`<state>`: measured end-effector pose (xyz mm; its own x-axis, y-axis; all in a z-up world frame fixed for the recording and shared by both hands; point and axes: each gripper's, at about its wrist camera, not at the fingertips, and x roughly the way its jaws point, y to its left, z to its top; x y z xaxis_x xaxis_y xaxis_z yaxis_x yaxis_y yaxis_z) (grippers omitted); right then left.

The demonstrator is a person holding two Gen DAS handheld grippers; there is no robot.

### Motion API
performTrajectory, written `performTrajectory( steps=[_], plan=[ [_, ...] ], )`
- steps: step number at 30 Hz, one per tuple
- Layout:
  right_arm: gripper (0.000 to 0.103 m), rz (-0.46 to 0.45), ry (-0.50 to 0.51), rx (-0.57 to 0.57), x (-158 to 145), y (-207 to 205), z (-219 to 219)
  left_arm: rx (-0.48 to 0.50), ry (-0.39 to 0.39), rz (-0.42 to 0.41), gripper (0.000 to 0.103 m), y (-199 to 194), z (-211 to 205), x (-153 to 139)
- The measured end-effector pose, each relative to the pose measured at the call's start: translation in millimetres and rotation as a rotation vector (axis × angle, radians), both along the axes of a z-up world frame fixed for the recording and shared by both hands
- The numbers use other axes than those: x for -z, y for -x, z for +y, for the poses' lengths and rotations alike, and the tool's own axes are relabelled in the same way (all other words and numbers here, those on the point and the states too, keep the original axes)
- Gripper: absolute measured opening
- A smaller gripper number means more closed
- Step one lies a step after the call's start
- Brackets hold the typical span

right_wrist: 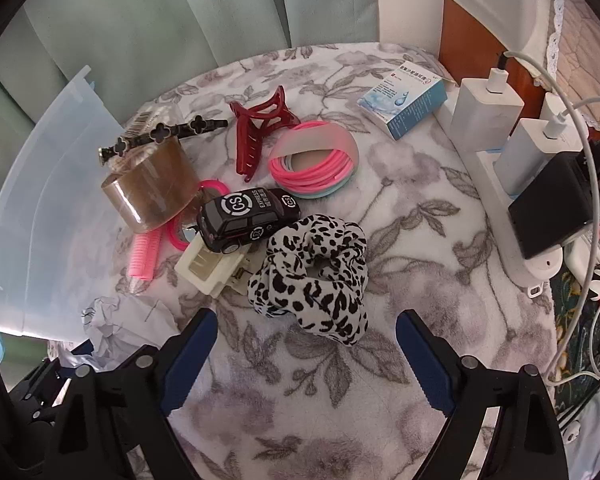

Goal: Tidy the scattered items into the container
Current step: 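Move the left tool to the crumpled white paper while the right tool approaches the leopard scrunchie, then close the left tool on the paper while the right tool grasps the leopard scrunchie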

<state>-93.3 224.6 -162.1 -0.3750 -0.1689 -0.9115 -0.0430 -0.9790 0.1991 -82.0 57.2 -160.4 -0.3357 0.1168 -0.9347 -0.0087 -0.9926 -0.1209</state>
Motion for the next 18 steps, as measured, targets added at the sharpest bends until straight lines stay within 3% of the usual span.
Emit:
performTrajectory(
  steps=[18],
  plan=[
    [0.066, -0.047, -0.004, 0.015, 27, 28, -1, 0.026, -0.008, 0.028, 0.077, 10, 6, 4]
  ],
)
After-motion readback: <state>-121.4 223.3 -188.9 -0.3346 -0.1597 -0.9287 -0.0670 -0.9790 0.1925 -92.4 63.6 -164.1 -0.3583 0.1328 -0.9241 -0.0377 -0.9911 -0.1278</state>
